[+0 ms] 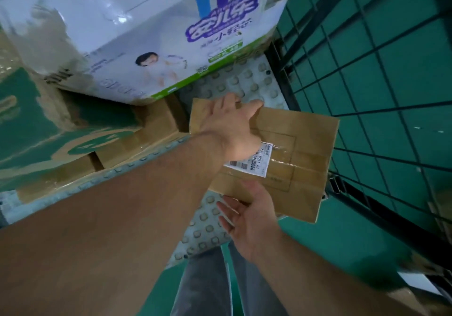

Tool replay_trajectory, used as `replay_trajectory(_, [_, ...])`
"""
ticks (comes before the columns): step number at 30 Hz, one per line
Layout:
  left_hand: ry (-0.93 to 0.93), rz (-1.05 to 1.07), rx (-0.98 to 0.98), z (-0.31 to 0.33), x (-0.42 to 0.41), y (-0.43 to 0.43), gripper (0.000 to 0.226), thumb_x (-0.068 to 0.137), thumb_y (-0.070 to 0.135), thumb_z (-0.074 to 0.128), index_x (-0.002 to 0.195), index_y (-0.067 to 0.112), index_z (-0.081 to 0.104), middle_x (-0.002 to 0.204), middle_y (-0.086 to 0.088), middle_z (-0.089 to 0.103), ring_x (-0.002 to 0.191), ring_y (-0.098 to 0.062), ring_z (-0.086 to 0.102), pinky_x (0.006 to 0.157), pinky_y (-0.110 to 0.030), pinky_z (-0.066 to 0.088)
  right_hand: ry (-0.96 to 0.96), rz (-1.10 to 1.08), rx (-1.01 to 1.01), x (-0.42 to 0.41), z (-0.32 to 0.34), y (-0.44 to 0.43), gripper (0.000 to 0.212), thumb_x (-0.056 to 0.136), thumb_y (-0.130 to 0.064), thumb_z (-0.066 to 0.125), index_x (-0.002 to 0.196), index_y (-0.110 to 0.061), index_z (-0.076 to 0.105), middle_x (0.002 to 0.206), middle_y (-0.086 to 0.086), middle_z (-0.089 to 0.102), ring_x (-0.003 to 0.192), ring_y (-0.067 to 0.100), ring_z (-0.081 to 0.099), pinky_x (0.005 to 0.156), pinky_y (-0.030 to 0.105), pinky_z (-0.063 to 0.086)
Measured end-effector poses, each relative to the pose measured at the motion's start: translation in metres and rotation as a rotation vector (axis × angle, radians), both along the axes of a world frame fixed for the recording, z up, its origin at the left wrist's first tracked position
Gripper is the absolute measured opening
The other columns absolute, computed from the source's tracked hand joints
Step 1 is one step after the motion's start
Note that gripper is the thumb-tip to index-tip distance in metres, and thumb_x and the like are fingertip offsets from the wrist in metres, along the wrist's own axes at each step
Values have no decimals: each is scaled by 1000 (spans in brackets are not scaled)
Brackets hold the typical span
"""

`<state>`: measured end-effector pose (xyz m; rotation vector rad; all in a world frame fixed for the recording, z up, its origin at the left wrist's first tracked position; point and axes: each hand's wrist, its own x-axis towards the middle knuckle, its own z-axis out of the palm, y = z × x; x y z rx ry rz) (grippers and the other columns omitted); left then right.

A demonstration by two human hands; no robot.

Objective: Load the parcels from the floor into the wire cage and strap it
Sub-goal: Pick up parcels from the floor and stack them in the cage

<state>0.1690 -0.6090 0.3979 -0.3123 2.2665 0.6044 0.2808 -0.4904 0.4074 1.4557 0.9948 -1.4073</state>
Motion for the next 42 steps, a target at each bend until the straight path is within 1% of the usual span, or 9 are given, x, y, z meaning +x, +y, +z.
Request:
replay_trajectory(12, [-20, -27, -212, -2, 17, -30, 73, 86, 64, 42, 155, 41, 28, 141, -7, 37, 136, -29, 31, 114, -49, 21, 82, 337, 132, 8, -4, 16, 42, 88, -48, 67, 113, -14, 66, 89, 5, 77, 81, 18, 67, 78, 37, 52])
replay_trajectory(16, [3, 117, -151, -6, 13, -32, 85, 87, 56, 55, 160, 30, 19, 151, -8, 29, 144, -30, 24, 120, -50, 14, 230, 488, 144, -21, -12, 25, 38, 88, -47, 68, 118, -26, 59, 110, 2, 73, 95, 20, 72, 78, 39, 55])
replay_trajectory(21, [53, 287, -7, -23, -5, -28, 97, 88, 52, 64, 164, 29, 9, 166, -7, 9, 154, -27, 9, 127, -44, 13, 293, 576, 135, -80, -22, 22, 25, 94, -46, 61, 110, -27, 63, 104, -3, 71, 96, 20, 74, 76, 33, 51])
replay_trajectory(25, [54, 437, 80, -34, -14, -45, 86, 92, 41, 63, 163, 34, 16, 171, 7, -2, 157, -23, 8, 127, -45, 18, 378, 713, 71, -110, -23, 20, 18, 102, -35, 56, 114, -22, 54, 115, 3, 69, 98, 15, 67, 56, 17, 49])
replay_trajectory(27, [118, 314, -47, -36, -13, -52, 86, 94, 40, 61, 164, 25, 13, 172, 1, 4, 157, -25, 7, 128, -42, 12, 396, 750, 61, -116, -26, 18, 12, 104, -35, 53, 109, -24, 53, 119, 2, 68, 101, 14, 65, 66, 21, 49])
replay_trajectory(31, [247, 95, -201, -35, 14, -53, 98, 93, 43, 57, 164, 16, -6, 172, -9, 1, 158, -26, -2, 129, -41, -3, 397, 832, 23, -118, -36, 4, 45, 107, -55, 35, 136, -24, 50, 124, -7, 66, 102, 13, 66, 83, 33, 53])
replay_trajectory(34, [236, 6, -241, -32, 36, -54, 101, 93, 41, 56, 163, 18, -14, 172, -6, -7, 158, -24, -8, 128, -41, -6, 421, 938, 18, -122, -48, -11, 44, 110, -44, 34, 139, -15, 52, 126, -1, 69, 107, 18, 67, 91, 36, 53])
replay_trajectory(38, [282, 175, -135, -23, 36, -55, 66, 96, 33, 53, 157, 17, 36, 159, -9, 38, 147, -27, 34, 123, -43, 29, 374, 995, -42, -125, -58, -20, 39, 109, -21, 40, 142, -1, 51, 143, 19, 57, 129, 35, 58, 107, 45, 50])
replay_trajectory(42, [150, 257, -236, -18, 50, -44, 29, 97, 37, 47, 113, 20, 64, 107, -3, 65, 99, -26, 62, 83, -38, 52, 347, 845, -57, -119, -53, -19, 34, 112, -12, 32, 141, -8, 49, 148, 8, 55, 130, 27, 58, 65, 19, 53])
